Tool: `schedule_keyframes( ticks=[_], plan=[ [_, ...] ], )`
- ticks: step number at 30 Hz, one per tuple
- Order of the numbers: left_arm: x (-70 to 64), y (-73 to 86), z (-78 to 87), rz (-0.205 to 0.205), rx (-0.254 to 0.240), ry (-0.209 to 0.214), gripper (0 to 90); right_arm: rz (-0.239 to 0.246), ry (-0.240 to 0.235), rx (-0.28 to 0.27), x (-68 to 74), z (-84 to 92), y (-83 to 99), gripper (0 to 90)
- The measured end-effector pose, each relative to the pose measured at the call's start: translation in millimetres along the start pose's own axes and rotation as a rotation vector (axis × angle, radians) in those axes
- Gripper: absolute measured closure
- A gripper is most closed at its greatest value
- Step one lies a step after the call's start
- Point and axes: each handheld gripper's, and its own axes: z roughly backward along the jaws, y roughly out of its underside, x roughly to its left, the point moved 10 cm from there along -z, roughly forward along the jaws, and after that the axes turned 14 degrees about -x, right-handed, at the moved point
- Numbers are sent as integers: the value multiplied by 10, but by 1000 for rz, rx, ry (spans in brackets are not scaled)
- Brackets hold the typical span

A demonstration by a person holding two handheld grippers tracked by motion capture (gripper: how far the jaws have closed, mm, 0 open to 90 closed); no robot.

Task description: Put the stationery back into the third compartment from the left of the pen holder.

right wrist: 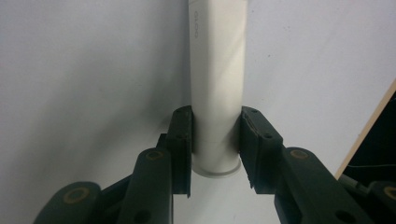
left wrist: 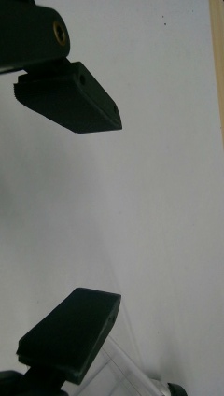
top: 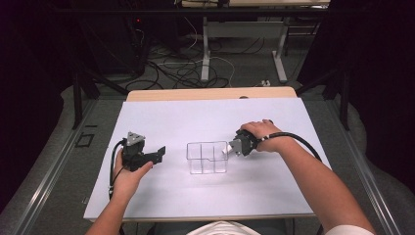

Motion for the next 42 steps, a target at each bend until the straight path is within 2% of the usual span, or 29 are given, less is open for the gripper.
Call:
schedule_keyframes(
  ticks=[1,3,8,10,13,17,21,27,28,29,30,31,32,33,35,36,37,38,39,42],
  plan=[
    [0,-5,2,1,-1,1,142,0,-18,8,12,18,4,667],
    [-8,-18,8,15,-3,5,142,11,29,9,-30,74,6,667],
    [-43,-56,23,41,-12,20,142,21,63,18,-66,207,22,667],
    [-57,-74,26,49,-20,23,142,15,97,27,-78,269,33,667],
    [-77,-95,35,56,-24,31,142,26,128,27,-127,369,36,667],
    [-102,-113,48,59,-23,43,142,16,195,29,-164,526,26,666],
    [-131,-129,56,64,-20,56,143,25,239,32,-157,646,-1,666],
    [-172,-187,58,69,-34,69,145,82,277,54,-155,830,-105,666],
    [-180,-198,57,70,-38,73,145,70,296,56,-141,850,-112,666],
    [-193,-204,69,72,-29,80,145,72,285,68,-137,878,-121,666],
    [-198,-211,69,71,-31,82,145,98,308,68,-170,908,-147,666],
    [-211,-221,73,72,-32,86,145,95,324,68,-172,923,-155,666],
    [-219,-233,65,72,-45,84,145,96,315,84,-175,959,-168,666],
    [-226,-232,78,68,-34,89,144,99,332,80,-187,966,-179,667],
    [-245,-247,81,68,-37,98,144,97,337,96,-183,1007,-197,667],
    [-252,-252,82,69,-39,99,144,108,359,86,-202,1010,-213,667],
    [-259,-255,90,68,-33,102,144,113,345,97,-200,1028,-220,667],
    [-268,-263,90,67,-37,108,144,122,367,98,-208,1040,-235,667],
    [-277,-275,88,68,-45,107,144,125,357,113,-195,1054,-239,667],
    [-304,-306,112,69,-41,123,142,171,394,126,-220,1092,-293,667]
  ],
)
